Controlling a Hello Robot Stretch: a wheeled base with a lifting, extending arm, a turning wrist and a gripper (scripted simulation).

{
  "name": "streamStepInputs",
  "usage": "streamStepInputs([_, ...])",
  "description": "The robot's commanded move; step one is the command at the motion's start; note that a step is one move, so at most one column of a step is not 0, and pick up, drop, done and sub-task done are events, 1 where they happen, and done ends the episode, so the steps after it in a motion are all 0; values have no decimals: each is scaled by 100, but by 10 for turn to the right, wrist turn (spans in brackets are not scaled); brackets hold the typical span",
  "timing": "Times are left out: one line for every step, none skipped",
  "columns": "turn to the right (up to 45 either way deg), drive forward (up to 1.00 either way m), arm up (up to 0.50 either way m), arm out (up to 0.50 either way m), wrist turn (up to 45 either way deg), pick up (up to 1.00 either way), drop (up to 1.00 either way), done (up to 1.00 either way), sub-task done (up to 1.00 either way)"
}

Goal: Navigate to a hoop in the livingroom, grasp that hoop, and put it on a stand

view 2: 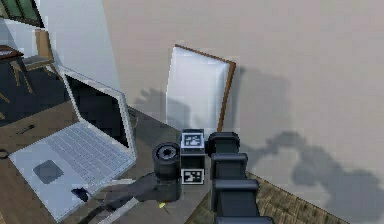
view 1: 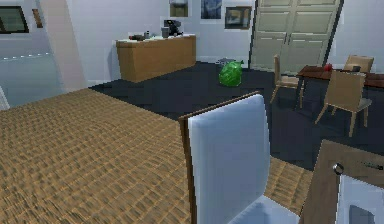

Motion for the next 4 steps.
streamStepInputs([0, 0, 0, 0, 450, 0, 0, 0, 0])
streamStepInputs([0, 0, 0, 0, 300, 0, 0, 0, 0])
streamStepInputs([0, 0, -30, 0, 0, 0, 0, 0, 0])
streamStepInputs([0, 0, 0, 0, 0, 100, 0, 0, 0])
